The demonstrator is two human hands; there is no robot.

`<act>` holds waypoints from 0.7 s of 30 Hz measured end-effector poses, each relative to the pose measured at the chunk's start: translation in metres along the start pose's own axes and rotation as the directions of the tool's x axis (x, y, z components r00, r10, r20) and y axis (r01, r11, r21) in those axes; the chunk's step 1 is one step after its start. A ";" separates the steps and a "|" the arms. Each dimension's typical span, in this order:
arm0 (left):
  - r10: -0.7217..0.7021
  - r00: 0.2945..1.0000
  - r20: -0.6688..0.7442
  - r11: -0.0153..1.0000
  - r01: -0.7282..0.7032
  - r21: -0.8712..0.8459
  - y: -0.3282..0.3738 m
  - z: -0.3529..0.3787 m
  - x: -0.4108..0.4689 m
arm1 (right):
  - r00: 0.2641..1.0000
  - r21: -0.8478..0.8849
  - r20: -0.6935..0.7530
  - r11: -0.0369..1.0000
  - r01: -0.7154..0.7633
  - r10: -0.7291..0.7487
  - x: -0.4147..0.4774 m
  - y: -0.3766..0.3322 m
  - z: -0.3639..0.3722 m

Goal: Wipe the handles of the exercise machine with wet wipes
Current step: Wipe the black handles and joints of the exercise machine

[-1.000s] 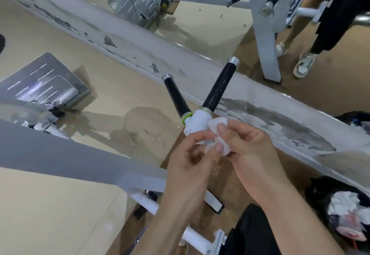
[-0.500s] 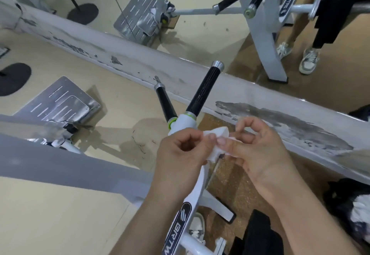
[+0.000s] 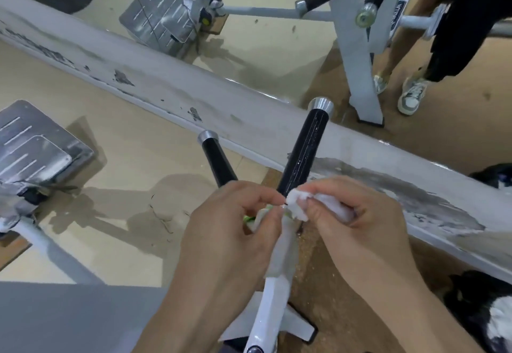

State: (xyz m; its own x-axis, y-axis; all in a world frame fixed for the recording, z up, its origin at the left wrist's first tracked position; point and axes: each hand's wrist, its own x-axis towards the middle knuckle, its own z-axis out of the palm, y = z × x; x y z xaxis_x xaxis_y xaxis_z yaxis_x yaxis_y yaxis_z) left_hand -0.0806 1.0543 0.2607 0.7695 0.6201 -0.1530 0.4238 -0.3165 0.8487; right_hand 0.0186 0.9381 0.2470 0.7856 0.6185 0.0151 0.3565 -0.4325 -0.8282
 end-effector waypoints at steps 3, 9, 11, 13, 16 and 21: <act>-0.061 0.998 0.024 0.998 0.061 0.019 -0.016 -0.001 0.004 | 0.996 -0.030 0.084 0.999 0.021 -0.019 0.011 0.008 0.010; -0.142 0.990 -0.013 0.983 0.140 -0.122 -0.029 0.002 0.002 | 0.967 -0.328 0.138 0.911 0.248 -0.213 0.045 0.006 0.029; -0.141 0.990 0.006 0.984 0.141 -0.112 -0.029 0.002 0.003 | 0.967 -0.379 0.157 0.892 0.247 -0.202 0.041 0.006 0.017; -0.127 0.992 0.016 0.986 0.128 -0.103 -0.029 0.000 0.003 | 0.966 -0.381 0.193 0.894 0.237 -0.174 0.030 0.006 0.005; -0.152 0.988 0.005 0.980 0.152 -0.127 -0.029 0.001 0.004 | 0.971 -0.260 0.202 0.949 0.179 -0.128 0.030 0.001 0.015; -0.129 0.991 0.019 0.982 0.131 -0.133 -0.028 -0.001 0.006 | 0.975 -0.297 0.185 0.938 0.176 -0.124 0.046 0.002 0.034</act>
State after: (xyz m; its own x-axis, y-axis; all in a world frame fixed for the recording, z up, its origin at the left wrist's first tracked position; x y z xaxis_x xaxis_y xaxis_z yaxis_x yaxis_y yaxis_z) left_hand -0.0883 1.0671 0.2363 0.7171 0.6421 -0.2711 0.4536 -0.1346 0.8810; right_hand 0.0387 0.9878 0.2268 0.6283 0.7778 0.0137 0.6229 -0.4925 -0.6079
